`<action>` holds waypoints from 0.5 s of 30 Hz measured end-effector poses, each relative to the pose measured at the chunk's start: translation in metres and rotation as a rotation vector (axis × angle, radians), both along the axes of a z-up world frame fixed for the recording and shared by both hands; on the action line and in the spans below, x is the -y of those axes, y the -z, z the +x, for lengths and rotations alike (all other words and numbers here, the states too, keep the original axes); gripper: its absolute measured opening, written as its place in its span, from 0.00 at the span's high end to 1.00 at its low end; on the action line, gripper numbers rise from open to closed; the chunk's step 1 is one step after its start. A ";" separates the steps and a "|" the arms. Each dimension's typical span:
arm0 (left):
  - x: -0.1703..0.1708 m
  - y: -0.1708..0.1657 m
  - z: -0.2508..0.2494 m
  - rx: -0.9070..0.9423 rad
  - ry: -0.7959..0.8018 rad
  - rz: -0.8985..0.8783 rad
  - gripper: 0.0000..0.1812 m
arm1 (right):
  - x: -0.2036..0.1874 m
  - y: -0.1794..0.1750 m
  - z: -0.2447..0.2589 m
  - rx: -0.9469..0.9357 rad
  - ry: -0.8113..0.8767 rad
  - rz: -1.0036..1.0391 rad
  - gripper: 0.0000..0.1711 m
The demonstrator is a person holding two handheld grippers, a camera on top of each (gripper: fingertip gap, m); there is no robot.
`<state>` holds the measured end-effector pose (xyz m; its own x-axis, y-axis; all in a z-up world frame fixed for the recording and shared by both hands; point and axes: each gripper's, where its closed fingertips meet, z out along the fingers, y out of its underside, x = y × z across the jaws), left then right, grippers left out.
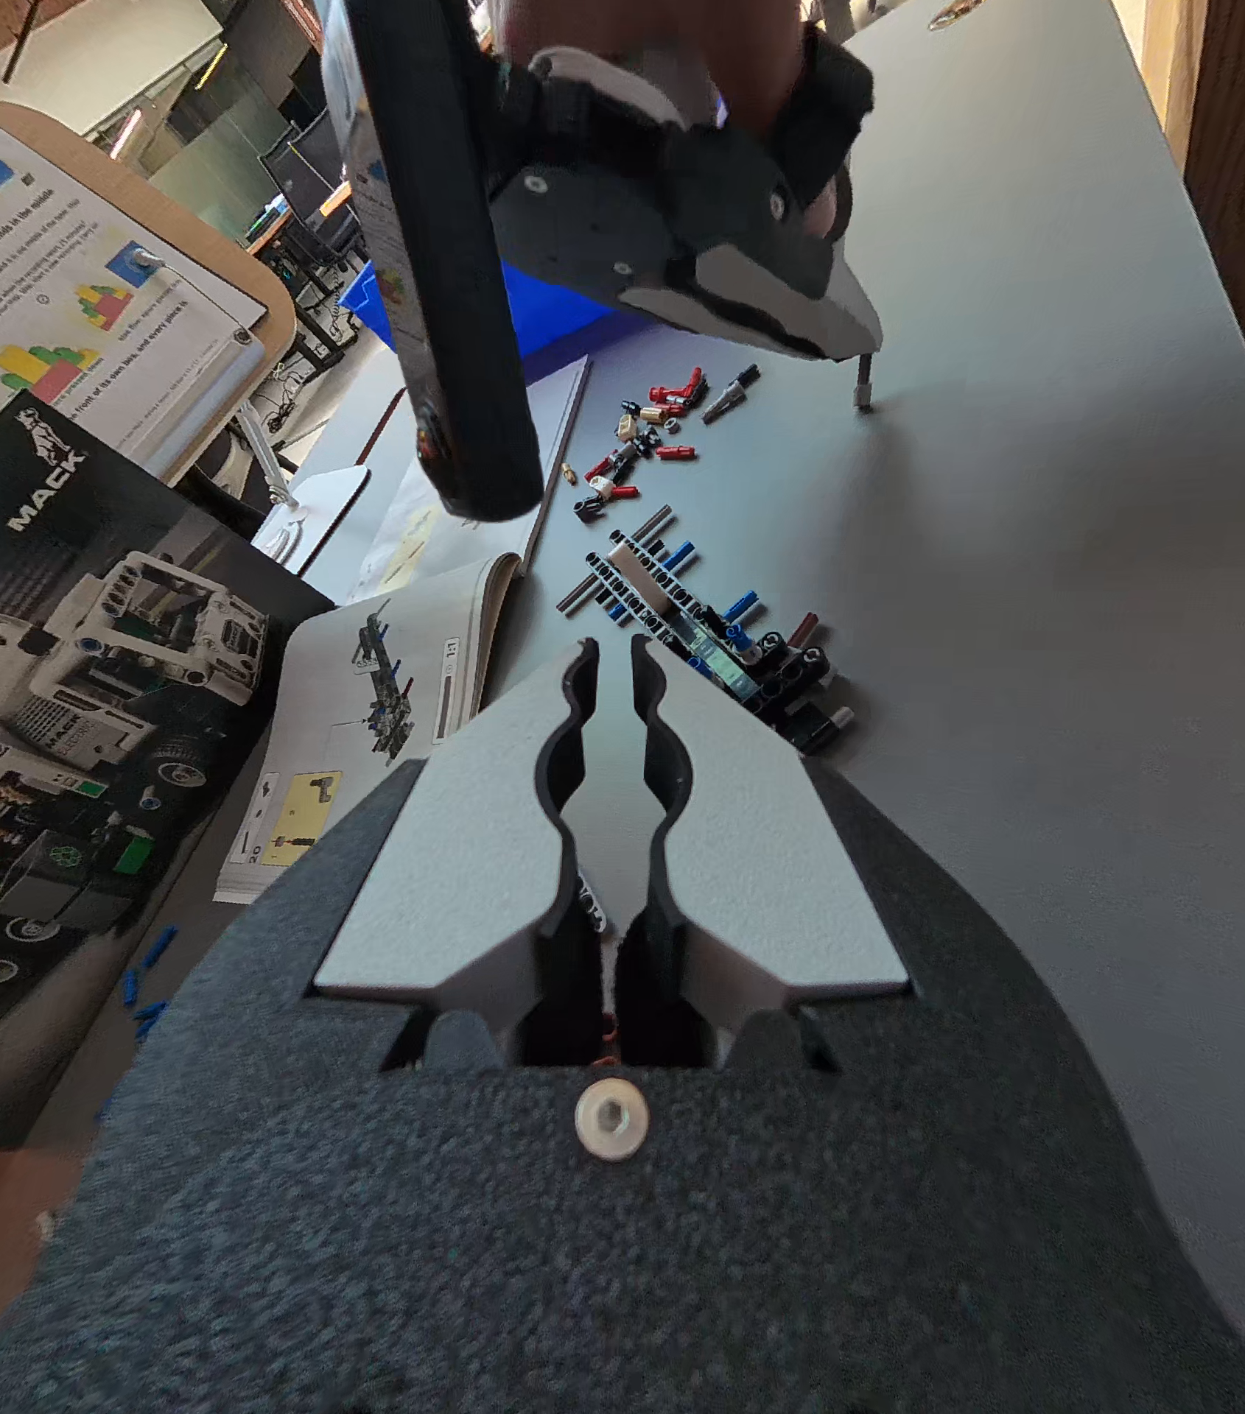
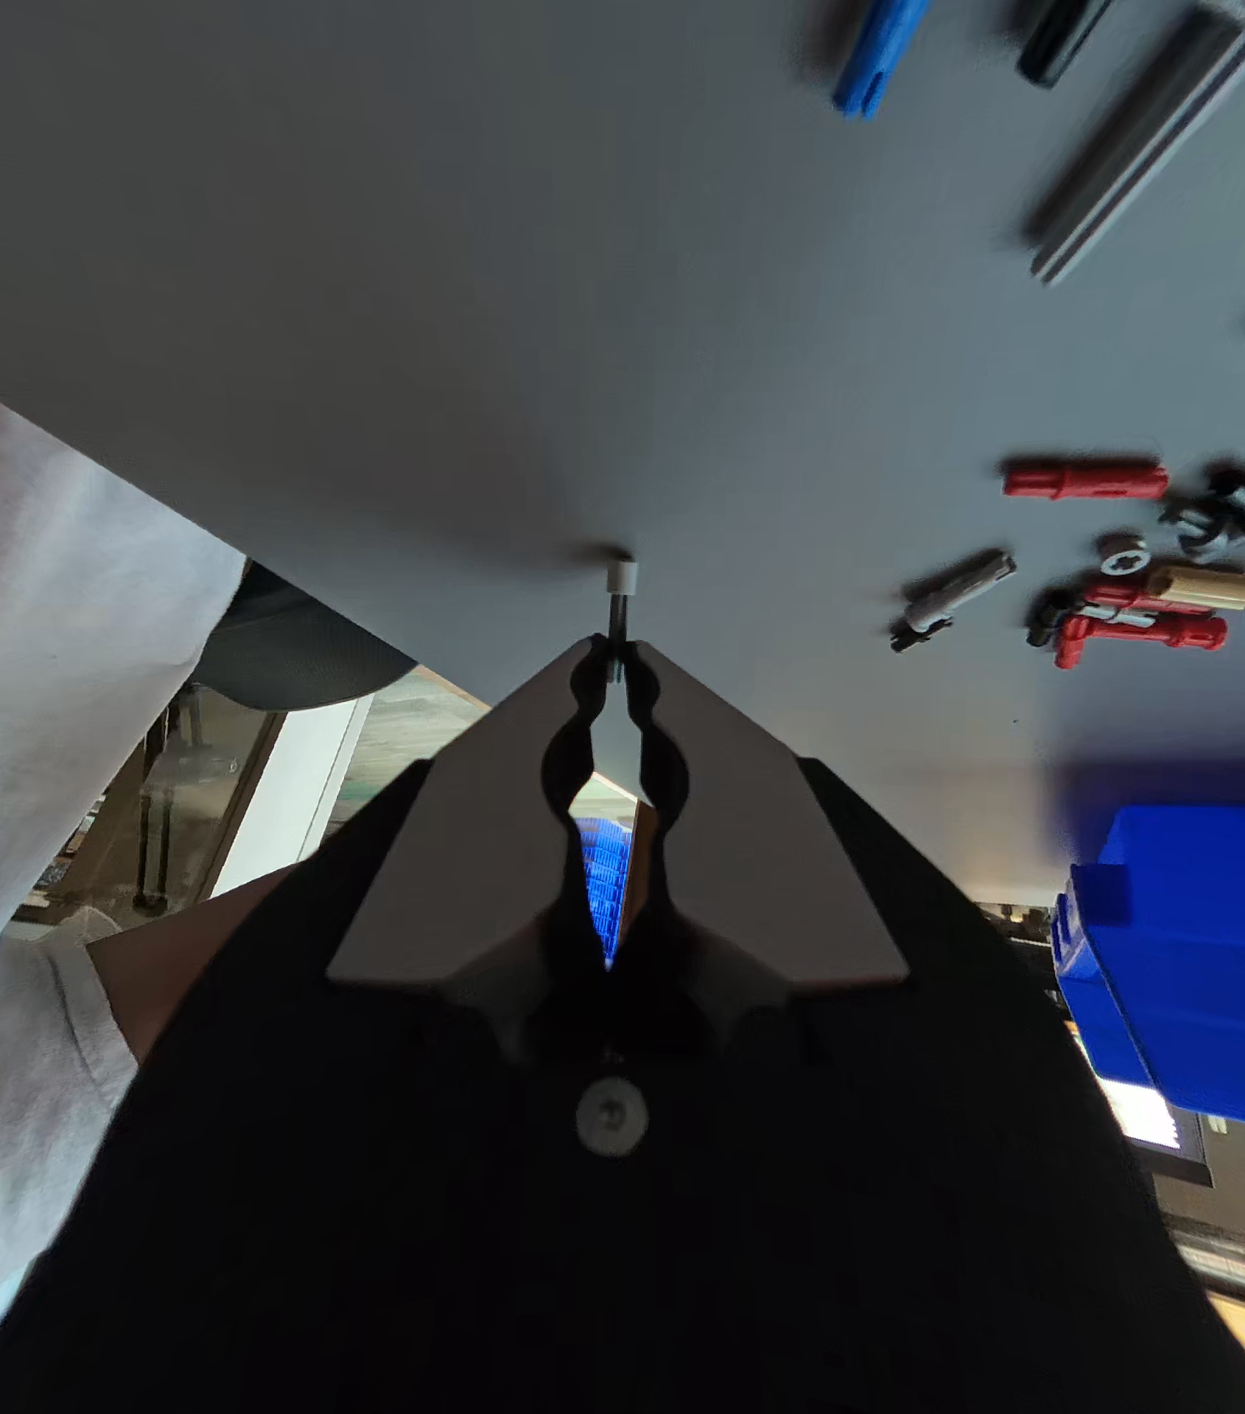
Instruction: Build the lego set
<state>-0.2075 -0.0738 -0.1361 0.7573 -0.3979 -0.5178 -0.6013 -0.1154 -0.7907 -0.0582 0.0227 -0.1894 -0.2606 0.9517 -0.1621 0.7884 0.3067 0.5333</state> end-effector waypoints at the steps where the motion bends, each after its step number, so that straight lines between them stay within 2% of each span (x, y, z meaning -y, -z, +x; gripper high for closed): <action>1: 0.000 0.000 0.000 -0.005 0.000 0.002 0.96 | -0.001 0.000 0.000 0.017 -0.007 -0.002 0.99; 8: 0.000 0.003 0.002 -0.009 0.005 -0.007 0.96 | 0.000 -0.012 0.007 0.165 -0.057 -0.010 1.00; 15: 0.000 0.001 0.002 -0.022 0.000 0.005 0.96 | -0.021 -0.012 0.010 0.348 -0.139 0.116 1.00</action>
<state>-0.2059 -0.0741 -0.1368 0.7458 -0.3954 -0.5360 -0.6183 -0.1116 -0.7780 -0.0482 0.0437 -0.1774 -0.3364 0.9285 -0.1571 0.5098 0.3198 0.7986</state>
